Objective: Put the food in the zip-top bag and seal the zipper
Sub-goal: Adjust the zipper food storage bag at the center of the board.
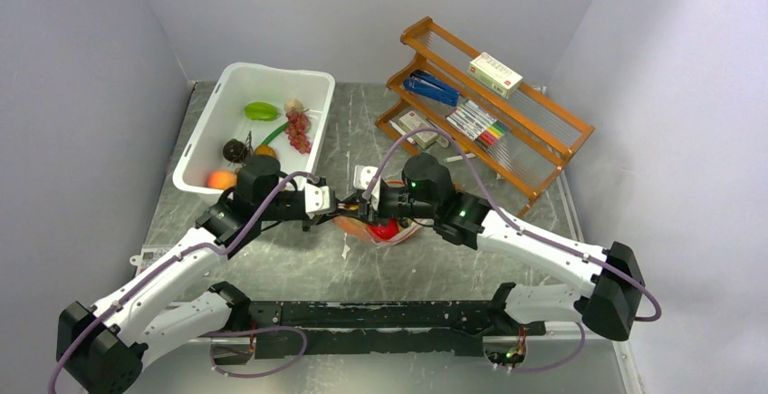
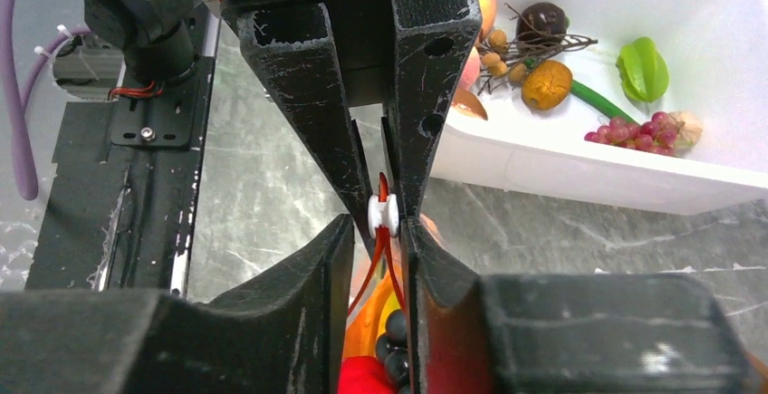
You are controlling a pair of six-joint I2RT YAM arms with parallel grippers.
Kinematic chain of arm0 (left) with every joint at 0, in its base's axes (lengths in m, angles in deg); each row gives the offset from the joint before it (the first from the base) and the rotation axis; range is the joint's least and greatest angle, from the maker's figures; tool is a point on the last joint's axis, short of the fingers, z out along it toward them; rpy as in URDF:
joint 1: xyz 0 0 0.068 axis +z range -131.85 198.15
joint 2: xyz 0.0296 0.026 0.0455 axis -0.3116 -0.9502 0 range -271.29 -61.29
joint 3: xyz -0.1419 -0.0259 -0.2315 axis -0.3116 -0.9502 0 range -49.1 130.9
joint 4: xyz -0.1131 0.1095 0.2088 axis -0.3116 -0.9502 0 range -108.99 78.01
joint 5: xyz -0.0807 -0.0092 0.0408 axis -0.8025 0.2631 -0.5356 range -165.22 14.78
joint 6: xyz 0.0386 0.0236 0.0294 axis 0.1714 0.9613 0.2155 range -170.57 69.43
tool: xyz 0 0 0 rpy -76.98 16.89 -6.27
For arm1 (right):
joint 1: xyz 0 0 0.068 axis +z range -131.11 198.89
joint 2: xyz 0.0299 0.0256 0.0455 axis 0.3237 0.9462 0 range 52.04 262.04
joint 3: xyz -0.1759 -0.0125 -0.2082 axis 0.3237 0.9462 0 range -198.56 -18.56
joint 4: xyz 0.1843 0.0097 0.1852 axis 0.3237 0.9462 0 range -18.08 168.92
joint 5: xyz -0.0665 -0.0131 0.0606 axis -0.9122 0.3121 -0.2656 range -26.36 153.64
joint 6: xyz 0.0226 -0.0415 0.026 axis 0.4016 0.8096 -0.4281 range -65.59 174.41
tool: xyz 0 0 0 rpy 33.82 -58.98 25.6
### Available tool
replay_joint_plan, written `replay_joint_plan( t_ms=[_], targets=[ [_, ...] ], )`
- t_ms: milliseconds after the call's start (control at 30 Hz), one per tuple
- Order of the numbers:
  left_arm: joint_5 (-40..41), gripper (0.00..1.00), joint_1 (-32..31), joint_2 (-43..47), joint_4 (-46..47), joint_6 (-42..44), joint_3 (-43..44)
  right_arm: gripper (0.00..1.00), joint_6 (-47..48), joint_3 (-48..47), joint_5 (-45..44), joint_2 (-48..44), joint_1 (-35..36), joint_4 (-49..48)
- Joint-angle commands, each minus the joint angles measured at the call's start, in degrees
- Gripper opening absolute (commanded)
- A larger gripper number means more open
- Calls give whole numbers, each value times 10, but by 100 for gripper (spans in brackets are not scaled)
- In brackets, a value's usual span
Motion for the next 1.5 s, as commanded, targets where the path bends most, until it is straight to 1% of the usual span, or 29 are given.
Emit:
replay_joint_plan(
  t_ms=[0, 33, 67, 133, 200, 233, 600, 833, 933, 1000, 1033, 1067, 1100, 1133, 1167, 1200, 1233, 1267, 1300, 1367, 1467],
  targets=[
    [-22, 7, -1, 3, 33, 8, 6, 23, 22, -14, -18, 5, 10, -15],
    [-21, 7, 0, 4, 33, 9, 6, 19, 22, -13, -22, 6, 12, -19],
    [-20, 7, 0, 5, 33, 9, 5, 17, 22, -12, -25, 5, 13, -23],
    [-19, 7, -1, 6, 32, 10, 5, 10, 24, -11, -32, 4, 16, -27],
    [-18, 7, -1, 5, 29, 11, 4, 2, 26, -11, -38, 1, 16, -26],
    [-19, 7, -1, 5, 27, 12, 5, 0, 28, -10, -44, -3, 17, -25],
    [-32, 7, 1, 22, 37, 8, -6, 0, 39, 7, -94, -44, 17, 58],
    [-38, 7, 4, 17, 47, 3, -7, 0, 42, -10, -136, -53, 16, 121],
    [-28, 7, 5, 23, 47, 8, -7, 0, 35, -8, -137, -57, 17, 111],
    [-37, 8, 5, 33, 51, 1, -8, 0, 34, -4, -131, -61, 16, 96],
    [-41, 11, 5, 39, 52, -9, -7, 0, 34, -3, -125, -63, 16, 89],
    [-45, 21, 5, 48, 51, -18, -6, 0, 37, -2, -119, -65, 16, 85],
    [-46, 26, 5, 54, 48, -21, -5, 0, 39, -1, -116, -67, 16, 80],
    [-45, 37, 6, 66, 43, -25, -4, 0, 39, 0, -111, -68, 16, 77],
    [-42, 42, 5, 77, 39, -25, -3, 0, 41, 2, -103, -71, 16, 75],
    [-48, 43, 5, 89, 32, -18, -4, 0, 39, 6, -97, -77, 16, 72],
    [-61, 48, 5, 101, 20, 1, -3, 0, 32, 10, -103, -80, 16, 65],
    [-71, 50, 5, 110, 5, 16, -3, 0, 23, 11, -107, -82, 16, 60],
    [-73, 50, 5, 115, -5, 19, -2, 0, 22, 7, -95, -82, 15, 61],
    [-74, 47, 6, 114, -27, 25, 7, 0, 29, 9, -60, -84, 16, 64],
    [-88, 45, 5, 92, -75, 60, 34, 0, 26, 20, -46, -89, 15, 42]
  ],
)
